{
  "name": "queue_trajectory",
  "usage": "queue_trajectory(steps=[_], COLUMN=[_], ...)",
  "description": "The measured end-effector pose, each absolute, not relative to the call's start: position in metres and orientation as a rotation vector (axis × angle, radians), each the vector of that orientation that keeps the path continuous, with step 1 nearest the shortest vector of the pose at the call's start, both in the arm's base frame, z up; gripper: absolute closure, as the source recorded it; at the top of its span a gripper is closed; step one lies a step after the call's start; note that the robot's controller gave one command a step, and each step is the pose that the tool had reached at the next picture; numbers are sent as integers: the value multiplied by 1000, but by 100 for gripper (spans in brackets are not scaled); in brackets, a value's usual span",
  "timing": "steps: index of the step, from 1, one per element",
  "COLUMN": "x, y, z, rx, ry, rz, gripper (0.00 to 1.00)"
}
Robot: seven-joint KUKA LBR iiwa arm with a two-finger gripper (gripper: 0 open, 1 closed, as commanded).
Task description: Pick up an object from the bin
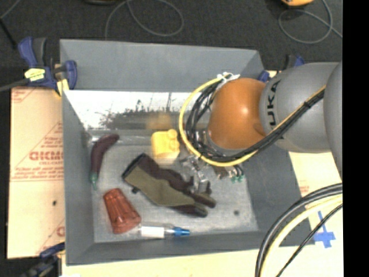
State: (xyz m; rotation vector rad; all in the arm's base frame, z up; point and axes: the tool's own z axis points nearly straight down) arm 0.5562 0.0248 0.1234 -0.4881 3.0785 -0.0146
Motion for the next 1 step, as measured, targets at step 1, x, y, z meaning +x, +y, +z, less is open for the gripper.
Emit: queue_trajectory(steps=[1], x=[557], y=[25], z=[143], rx=[-487], ry=[3075], rz=[-16], gripper=[100])
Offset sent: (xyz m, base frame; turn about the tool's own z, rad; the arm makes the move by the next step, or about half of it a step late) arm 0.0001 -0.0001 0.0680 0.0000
